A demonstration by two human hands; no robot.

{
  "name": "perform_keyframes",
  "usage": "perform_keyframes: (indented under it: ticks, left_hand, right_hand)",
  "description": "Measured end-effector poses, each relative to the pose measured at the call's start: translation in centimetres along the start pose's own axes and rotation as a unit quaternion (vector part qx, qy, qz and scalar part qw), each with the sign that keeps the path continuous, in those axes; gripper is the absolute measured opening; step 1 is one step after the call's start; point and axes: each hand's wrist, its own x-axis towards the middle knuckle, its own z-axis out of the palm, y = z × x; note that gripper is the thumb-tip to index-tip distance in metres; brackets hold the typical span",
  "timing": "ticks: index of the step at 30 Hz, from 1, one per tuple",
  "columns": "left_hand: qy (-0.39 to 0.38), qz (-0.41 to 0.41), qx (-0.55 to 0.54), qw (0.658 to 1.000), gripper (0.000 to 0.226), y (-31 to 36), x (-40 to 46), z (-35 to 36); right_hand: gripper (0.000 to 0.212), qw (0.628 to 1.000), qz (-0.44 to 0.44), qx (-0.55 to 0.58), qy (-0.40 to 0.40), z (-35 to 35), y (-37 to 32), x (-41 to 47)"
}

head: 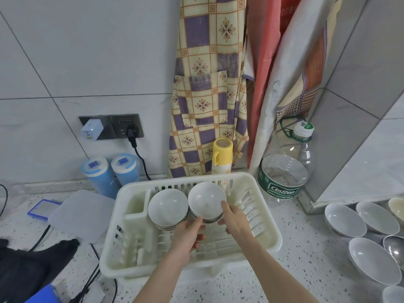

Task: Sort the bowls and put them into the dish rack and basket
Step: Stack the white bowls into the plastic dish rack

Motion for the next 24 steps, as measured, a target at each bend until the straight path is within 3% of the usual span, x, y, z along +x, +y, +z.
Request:
perform_keyframes:
  ticks: [4, 7, 14, 24]
  left_hand:
    - [-0.010, 0.005, -0.001, 1.000, 0.021, -0.2, -2.1, -0.8]
    - [-0.025, 0.014, -0.009, 1.000, 0.020, -0.5, -3.7, -1.0]
    - [-0.031, 0.039, 0.003, 0.999, 0.019, -1.7, -8.3, 1.7]
    - [-0.099, -0.053, 0.084, 0.990, 0.022, -9.4, -14.1, 17.2]
  right_hand:
    - [0.054, 0.997, -0.047, -0.022, 0.053, -1.0, -0.3, -1.3]
    - [0.042, 0.992, -0.093, -0.024, 0.079, -2.5, -0.5, -3.1]
    - [0.023, 0.978, -0.148, 0.108, 0.102, -7.6, 2.8, -7.2]
    - [0.022, 0.984, -0.120, 0.096, 0.093, -20.5, 12.3, -10.1]
